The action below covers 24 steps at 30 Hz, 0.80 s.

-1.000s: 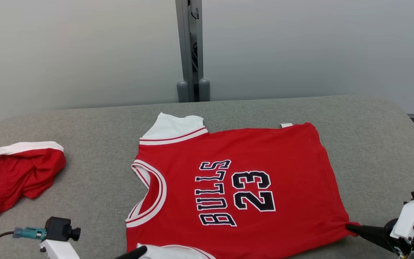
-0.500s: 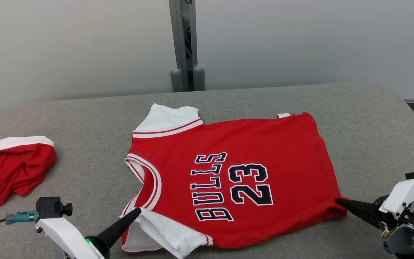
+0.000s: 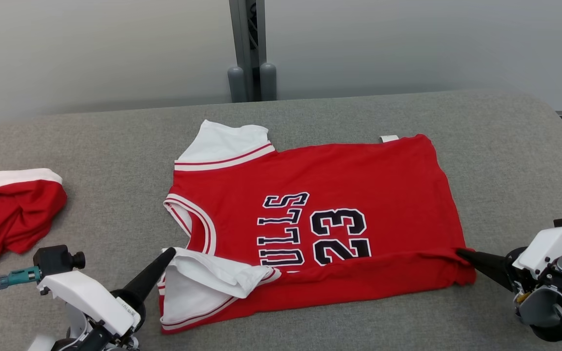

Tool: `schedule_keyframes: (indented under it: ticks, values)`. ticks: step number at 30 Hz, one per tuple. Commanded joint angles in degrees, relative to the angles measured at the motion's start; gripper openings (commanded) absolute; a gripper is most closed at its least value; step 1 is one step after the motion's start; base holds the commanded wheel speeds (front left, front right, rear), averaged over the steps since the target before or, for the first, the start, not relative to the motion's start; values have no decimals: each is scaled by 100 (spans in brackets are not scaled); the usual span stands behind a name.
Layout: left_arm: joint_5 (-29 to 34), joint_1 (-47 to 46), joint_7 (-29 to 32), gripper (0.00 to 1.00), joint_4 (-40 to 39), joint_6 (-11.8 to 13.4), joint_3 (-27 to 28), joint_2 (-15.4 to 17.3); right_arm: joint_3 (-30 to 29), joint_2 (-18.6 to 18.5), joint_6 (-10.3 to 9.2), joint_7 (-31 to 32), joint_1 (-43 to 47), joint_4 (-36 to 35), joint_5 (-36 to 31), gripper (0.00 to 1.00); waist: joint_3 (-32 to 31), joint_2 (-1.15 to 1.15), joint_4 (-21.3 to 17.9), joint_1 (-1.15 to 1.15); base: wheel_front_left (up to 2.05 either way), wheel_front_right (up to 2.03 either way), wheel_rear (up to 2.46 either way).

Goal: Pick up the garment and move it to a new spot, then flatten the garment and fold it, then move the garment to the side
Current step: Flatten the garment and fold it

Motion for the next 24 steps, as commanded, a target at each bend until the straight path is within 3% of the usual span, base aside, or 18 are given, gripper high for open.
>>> schedule_keyframes:
  ticks: [1,24]
  values:
    - [72,-121,-52,0,52,-38,28,4,11,-1,13,-47,-79,4,-5,0,51,0,-2,0,0,0,0]
    - [520,-1139,-495,0,1006,-163,-12,-372,-30,22,14,-287,-341,-54,-97,0,579,0,-71,0,0,0,0]
